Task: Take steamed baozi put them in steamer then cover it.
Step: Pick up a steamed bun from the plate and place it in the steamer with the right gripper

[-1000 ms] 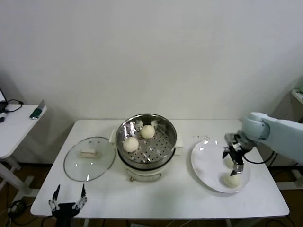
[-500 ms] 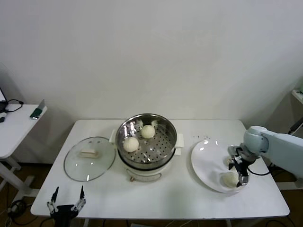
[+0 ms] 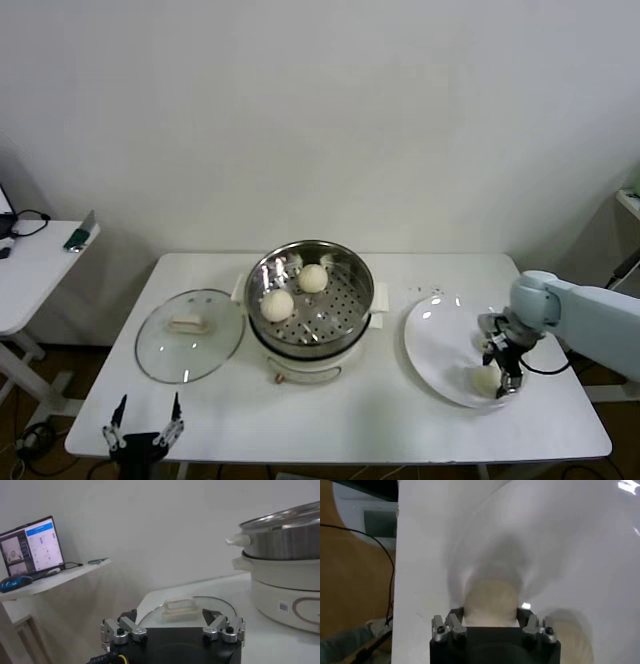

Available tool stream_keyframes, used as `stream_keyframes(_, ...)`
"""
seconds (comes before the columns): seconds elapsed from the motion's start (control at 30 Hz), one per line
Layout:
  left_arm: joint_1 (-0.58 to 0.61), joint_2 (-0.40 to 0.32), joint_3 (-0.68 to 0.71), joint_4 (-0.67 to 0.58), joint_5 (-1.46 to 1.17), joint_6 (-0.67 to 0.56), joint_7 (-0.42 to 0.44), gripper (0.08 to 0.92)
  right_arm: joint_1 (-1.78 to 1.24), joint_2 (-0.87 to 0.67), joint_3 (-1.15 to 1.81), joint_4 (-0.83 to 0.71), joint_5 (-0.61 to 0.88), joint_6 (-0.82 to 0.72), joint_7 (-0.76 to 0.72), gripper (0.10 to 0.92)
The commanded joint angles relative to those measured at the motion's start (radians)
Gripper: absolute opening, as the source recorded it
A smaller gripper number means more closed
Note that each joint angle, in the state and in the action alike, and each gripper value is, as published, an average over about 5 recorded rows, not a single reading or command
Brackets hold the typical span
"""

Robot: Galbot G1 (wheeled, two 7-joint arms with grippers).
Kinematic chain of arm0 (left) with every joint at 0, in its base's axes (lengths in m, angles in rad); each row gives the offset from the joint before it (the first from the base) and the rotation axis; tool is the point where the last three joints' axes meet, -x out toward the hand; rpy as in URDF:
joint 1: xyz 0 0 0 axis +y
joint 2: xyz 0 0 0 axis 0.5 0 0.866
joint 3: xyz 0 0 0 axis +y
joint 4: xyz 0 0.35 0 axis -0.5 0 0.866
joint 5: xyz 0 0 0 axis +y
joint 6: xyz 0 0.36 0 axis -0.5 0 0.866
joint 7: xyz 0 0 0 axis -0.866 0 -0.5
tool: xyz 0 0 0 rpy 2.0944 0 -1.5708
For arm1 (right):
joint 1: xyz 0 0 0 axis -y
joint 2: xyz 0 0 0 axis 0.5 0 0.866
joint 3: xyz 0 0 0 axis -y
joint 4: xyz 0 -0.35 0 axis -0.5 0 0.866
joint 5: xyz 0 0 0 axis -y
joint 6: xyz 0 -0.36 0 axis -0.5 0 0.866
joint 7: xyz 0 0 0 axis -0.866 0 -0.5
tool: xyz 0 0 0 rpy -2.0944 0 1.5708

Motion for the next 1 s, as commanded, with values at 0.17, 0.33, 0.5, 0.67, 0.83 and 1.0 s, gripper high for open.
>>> stream_keyframes(0.17,0.004,0.001,0.004,-0.003,0.004,-0.003,0.0,0.823,0.202,0.07,-0.092,-0.044,-0.008,0.13,-0.026,0.679)
stream_keyframes(0.33,0.011,0.001,0.008,-0.001,0.004,-0.008,-0.001,0.823,0.455,0.182,-0.213,-0.022,-0.031,0.342,-0.068,0.679)
stream_keyframes(0.5,0.014,-0.001,0.016,0.0,0.005,-0.012,-0.001,0.823,0.632,0.312,-0.284,-0.01,0.013,0.493,-0.093,0.679)
stream_keyframes(0.67,0.021,0.002,0.023,-0.019,-0.007,-0.003,0.0,0.823,0.757,0.44,-0.286,-0.014,0.052,0.636,-0.117,0.679)
stream_keyframes(0.83,0.015,0.004,0.026,-0.019,-0.001,0.003,-0.001,0.823,0.749,0.542,-0.205,0.019,0.046,0.679,-0.141,0.679)
stream_keyframes(1.0,0.012,0.007,0.026,-0.017,0.008,0.005,-0.002,0.823,0.642,0.657,-0.132,0.005,-0.017,0.688,-0.145,0.681)
